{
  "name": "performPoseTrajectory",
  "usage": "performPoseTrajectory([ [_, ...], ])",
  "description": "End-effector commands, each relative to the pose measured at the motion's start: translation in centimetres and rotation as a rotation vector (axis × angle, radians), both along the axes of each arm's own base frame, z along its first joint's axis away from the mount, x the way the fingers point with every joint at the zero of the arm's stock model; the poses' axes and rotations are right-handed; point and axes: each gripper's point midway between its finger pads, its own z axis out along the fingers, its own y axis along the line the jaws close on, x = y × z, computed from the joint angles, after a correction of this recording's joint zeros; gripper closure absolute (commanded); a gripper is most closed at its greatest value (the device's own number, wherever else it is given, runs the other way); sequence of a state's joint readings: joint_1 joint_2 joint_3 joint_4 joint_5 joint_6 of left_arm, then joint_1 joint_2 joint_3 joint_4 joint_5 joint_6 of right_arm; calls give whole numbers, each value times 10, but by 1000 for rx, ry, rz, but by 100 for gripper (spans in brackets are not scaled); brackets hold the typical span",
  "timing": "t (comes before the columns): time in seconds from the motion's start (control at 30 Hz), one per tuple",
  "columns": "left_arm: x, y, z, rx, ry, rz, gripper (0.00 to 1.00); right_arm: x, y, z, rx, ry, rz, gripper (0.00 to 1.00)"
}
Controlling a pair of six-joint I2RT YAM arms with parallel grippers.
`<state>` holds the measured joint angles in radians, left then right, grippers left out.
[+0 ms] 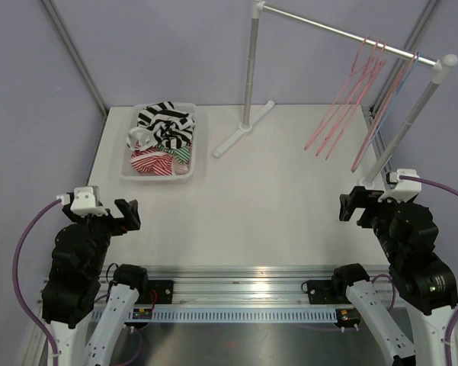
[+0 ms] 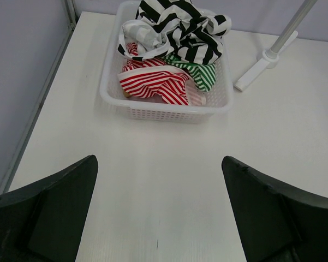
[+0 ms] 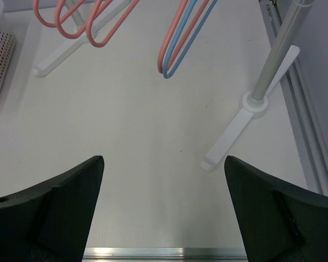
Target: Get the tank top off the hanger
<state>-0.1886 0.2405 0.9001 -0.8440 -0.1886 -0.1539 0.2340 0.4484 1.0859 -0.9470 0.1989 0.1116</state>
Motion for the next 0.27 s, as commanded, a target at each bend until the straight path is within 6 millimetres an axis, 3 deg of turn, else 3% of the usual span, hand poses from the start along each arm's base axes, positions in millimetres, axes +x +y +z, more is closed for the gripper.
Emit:
performPoseTrajectory([
  [0.0, 10, -3, 9, 2, -27, -9, 1, 7, -4, 21, 6, -81, -30, 1],
  [0.23, 14, -5, 7, -2, -20, -14, 1, 11, -3, 12, 27, -44, -46, 0],
])
